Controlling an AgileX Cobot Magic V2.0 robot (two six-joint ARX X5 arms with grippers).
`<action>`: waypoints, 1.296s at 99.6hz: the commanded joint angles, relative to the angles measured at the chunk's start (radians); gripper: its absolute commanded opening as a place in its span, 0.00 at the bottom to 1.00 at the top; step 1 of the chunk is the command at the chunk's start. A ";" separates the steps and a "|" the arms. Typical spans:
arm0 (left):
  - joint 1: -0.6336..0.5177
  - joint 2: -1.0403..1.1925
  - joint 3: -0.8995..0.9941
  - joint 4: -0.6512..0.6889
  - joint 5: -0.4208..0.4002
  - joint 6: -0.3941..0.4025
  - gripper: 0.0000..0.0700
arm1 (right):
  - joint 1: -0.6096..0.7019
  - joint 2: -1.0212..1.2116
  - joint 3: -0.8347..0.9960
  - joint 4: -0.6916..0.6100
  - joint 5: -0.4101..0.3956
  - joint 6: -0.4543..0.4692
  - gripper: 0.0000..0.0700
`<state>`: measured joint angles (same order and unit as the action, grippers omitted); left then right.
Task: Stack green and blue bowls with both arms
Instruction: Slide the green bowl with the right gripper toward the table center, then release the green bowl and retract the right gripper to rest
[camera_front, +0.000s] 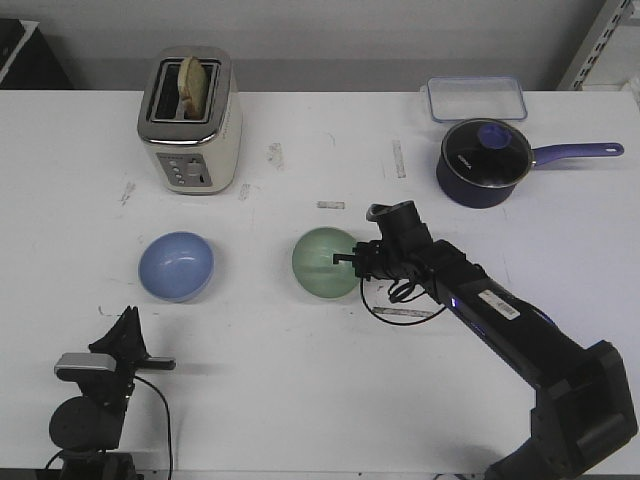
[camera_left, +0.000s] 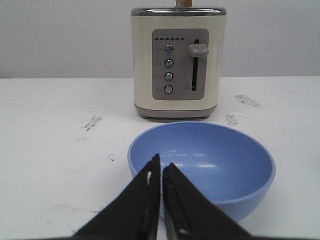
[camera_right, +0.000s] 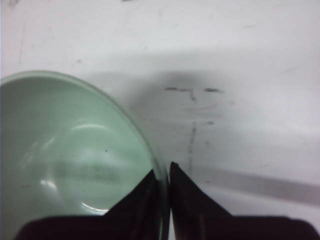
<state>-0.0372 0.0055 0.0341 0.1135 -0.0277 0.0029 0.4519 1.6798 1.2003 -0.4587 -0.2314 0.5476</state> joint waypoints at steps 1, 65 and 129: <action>0.000 -0.001 -0.021 0.015 -0.002 0.009 0.00 | 0.006 0.032 0.018 0.006 0.005 0.015 0.00; 0.000 -0.001 -0.021 0.015 -0.002 0.009 0.00 | -0.061 -0.138 0.016 0.016 0.083 -0.156 0.49; 0.000 -0.001 -0.021 0.015 -0.002 0.009 0.00 | -0.240 -0.531 -0.256 0.185 0.318 -0.523 0.01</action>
<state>-0.0372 0.0051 0.0341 0.1135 -0.0277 0.0029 0.2222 1.1797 0.9775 -0.3050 0.0834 0.0399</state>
